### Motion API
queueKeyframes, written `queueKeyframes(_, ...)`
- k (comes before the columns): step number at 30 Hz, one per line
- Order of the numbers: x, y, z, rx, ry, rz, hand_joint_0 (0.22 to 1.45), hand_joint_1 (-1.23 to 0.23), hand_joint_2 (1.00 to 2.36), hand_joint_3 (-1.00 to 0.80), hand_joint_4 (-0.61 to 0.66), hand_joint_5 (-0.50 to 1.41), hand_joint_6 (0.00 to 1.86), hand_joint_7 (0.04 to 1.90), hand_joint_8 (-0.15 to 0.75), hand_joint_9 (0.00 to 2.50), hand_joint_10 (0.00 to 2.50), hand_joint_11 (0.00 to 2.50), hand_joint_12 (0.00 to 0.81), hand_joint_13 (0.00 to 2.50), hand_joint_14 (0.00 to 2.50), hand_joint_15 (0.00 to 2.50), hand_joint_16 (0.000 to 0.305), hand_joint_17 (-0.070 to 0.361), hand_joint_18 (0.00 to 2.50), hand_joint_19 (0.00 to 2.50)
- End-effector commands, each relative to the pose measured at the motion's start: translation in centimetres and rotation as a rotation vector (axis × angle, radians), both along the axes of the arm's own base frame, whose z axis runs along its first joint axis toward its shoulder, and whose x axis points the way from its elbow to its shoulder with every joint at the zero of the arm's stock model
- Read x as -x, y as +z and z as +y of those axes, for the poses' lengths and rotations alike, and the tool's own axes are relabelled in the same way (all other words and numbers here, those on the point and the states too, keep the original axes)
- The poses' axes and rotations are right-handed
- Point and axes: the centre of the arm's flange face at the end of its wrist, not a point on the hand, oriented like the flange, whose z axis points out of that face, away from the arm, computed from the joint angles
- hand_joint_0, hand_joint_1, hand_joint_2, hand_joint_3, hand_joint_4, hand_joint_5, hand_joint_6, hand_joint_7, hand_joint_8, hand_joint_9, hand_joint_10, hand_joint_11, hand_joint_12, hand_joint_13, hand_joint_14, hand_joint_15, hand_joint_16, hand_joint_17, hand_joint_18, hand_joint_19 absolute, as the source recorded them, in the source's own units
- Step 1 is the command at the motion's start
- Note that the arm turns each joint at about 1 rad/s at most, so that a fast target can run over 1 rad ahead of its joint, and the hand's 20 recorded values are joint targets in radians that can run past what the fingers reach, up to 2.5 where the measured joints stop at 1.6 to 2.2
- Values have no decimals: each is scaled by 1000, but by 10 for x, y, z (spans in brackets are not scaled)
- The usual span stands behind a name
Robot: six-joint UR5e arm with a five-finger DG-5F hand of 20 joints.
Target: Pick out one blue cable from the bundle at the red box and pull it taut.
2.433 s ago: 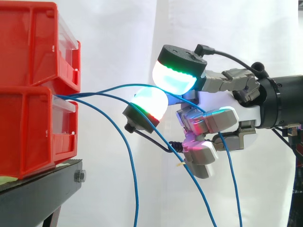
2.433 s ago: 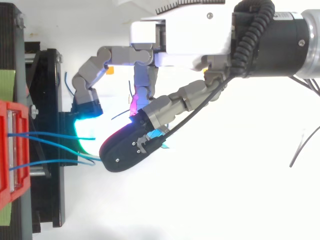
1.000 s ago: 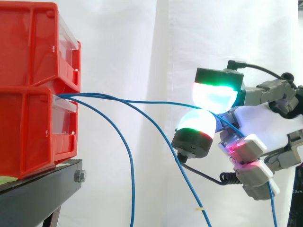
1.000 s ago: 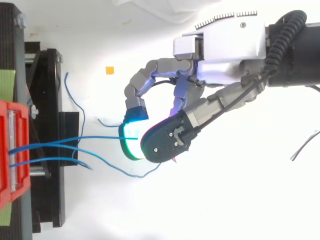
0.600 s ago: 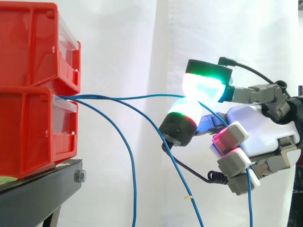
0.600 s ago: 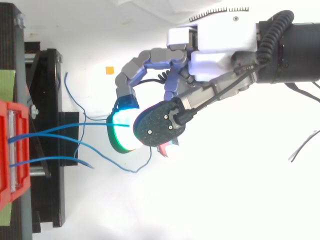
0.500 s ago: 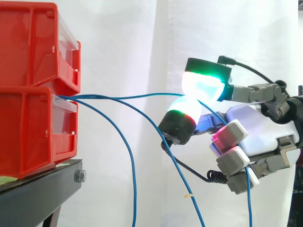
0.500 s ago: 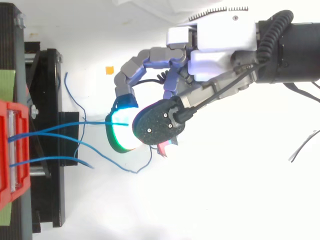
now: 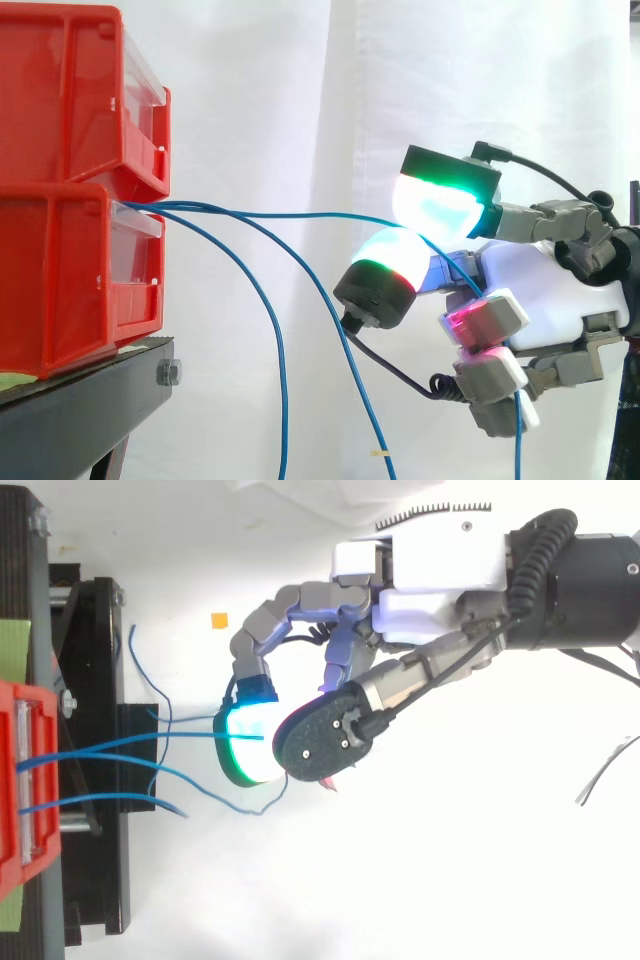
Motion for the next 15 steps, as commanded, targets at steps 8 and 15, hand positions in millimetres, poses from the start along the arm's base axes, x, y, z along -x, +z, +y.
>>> queueKeyframes(8, -4, 1, -1, 87, 9, -51, 611, -658, 1017, -248, -98, -50, 890, 954, 344, 1318, 26, 667, 360, 1168, 21, 636, 49, 111, 1018, 673)
queueKeyframes(15, -4, 1, 0, 87, 10, -51, 611, -657, 1018, -246, -98, -50, 890, 955, 349, 1321, 27, 680, 365, 1170, 21, 638, 50, 112, 1019, 672)
